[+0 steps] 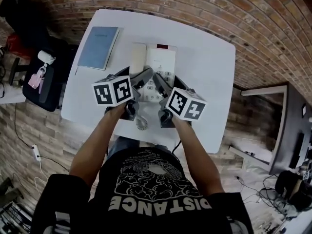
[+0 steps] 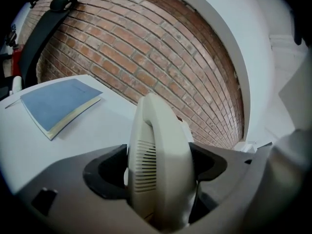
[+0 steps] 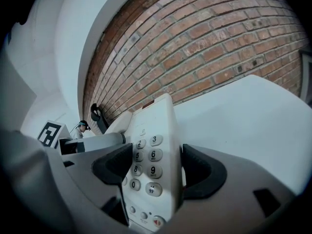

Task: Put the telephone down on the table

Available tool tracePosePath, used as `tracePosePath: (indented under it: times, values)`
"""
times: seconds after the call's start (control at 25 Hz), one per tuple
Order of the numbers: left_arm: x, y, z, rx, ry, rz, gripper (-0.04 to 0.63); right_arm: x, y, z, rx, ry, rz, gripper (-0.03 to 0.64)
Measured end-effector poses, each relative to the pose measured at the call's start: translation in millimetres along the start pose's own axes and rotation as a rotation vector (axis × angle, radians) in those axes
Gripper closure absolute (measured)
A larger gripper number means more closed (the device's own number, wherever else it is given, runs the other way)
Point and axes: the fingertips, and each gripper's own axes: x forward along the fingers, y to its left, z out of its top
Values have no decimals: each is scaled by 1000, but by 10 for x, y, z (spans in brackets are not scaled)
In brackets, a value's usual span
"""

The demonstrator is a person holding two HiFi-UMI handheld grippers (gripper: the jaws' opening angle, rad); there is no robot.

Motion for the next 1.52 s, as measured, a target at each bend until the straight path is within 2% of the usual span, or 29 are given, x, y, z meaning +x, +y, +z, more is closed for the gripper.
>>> tracePosePath:
  times: [0.36, 0.64, 0.88, 1.32, 1.52]
  values:
    - [307, 317, -14, -33, 99, -24, 204, 329, -148, -86, 49, 31, -78, 296]
    - [508, 404, -78, -46, 163, -43, 204, 432, -302, -133, 83, 44, -125, 296]
    - [622, 413, -74, -31, 189, -64, 206, 475, -377, -119, 103, 30, -152, 296]
    - [693, 450, -75, 18, 212, -64, 206, 558, -434, -162, 159, 10, -137, 296]
    - [702, 441, -75, 22, 203, -63, 206, 553, -447, -149, 152, 2, -140, 296]
